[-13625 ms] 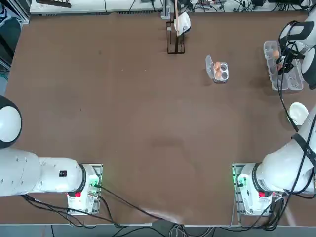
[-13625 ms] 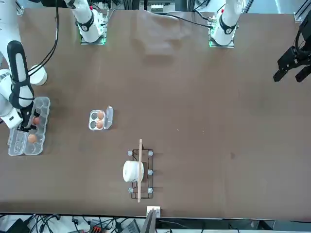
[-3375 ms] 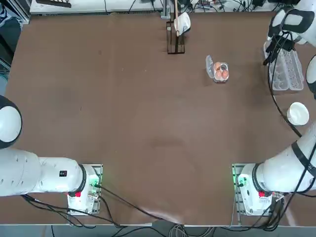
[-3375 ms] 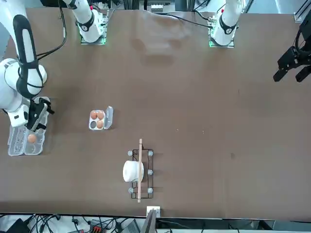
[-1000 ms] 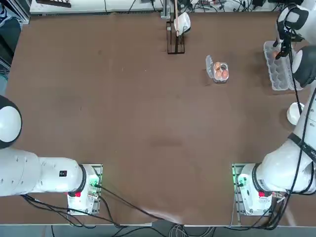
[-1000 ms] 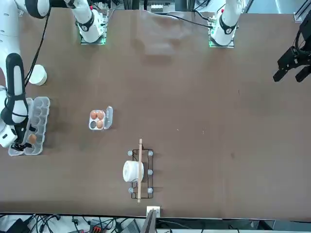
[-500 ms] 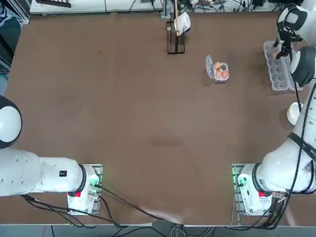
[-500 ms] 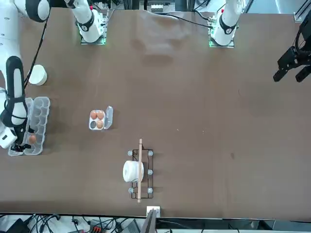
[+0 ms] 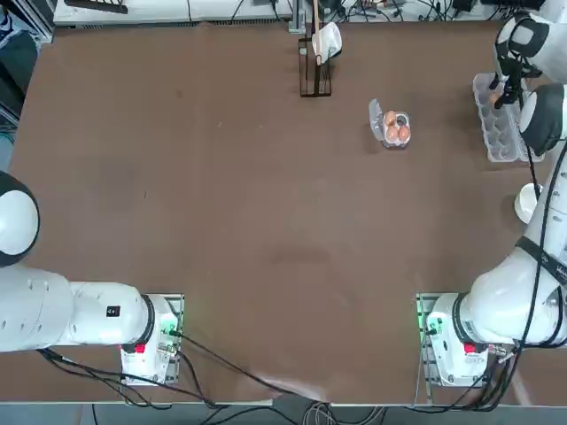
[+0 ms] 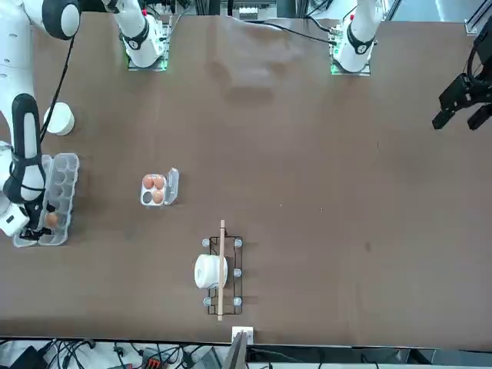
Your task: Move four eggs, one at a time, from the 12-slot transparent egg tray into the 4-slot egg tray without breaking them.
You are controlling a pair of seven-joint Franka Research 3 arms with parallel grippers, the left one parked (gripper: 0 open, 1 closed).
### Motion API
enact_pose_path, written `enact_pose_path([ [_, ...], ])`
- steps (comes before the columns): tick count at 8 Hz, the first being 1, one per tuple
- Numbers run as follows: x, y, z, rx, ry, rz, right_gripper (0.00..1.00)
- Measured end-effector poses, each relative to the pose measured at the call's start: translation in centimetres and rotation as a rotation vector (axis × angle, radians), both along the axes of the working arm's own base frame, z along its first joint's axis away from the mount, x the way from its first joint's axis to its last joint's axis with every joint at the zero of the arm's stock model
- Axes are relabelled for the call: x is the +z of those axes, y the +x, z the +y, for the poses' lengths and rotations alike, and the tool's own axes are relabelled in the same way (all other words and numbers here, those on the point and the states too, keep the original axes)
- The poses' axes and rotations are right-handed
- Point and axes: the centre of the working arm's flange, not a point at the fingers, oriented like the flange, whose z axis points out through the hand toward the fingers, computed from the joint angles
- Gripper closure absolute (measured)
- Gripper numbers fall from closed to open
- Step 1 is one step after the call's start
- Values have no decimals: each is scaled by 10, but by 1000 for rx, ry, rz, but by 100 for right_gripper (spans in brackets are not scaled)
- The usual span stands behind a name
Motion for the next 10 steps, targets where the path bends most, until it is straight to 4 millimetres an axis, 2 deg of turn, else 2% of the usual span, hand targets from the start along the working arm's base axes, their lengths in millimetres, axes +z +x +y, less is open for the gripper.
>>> enact_pose_path([
  [1,0,-1,-1,0,0,4,33],
  [3,2,-1,-3,0,1,4,40],
  [8,6,-1,-7,-21,17,-9,42],
  [10,21,1,-4,-28,41,-9,42],
])
